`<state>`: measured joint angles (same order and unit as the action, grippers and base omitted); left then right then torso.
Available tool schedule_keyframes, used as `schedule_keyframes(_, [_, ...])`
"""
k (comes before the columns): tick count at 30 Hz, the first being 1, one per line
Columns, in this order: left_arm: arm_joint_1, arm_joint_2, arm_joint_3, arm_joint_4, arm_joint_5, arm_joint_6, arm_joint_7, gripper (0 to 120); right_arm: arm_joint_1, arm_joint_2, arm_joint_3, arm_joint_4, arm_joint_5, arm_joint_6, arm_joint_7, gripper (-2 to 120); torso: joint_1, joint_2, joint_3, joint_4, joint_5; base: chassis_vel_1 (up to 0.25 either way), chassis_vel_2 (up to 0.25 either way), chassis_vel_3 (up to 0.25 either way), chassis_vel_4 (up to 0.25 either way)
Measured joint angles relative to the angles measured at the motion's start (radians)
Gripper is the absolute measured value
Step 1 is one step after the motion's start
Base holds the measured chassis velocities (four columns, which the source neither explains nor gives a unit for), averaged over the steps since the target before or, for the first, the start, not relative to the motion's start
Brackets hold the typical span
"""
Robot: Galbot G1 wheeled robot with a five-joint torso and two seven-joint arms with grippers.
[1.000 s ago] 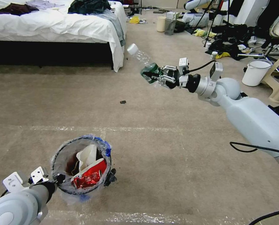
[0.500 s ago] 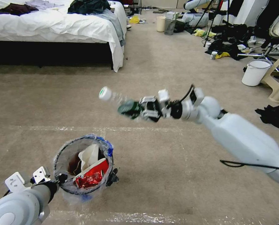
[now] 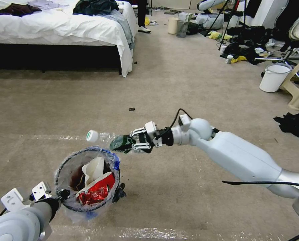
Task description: Pick up the trash bin and place the garbage on the floor into it.
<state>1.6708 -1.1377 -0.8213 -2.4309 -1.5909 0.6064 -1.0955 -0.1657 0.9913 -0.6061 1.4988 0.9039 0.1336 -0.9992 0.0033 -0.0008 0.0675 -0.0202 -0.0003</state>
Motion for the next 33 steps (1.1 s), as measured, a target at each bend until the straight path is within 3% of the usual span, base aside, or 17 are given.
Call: schedule_keyframes(33, [-0.018, -0.002, 0.014, 0.036, 0.020, 0.005, 0.005, 0, 0.045, 0.155, -0.164, -0.095, -0.055, 0.023, -0.027, 23, 0.000, 0.000, 0.000, -0.0001, 0.0001, 0.000, 0.000, 0.000, 0.000])
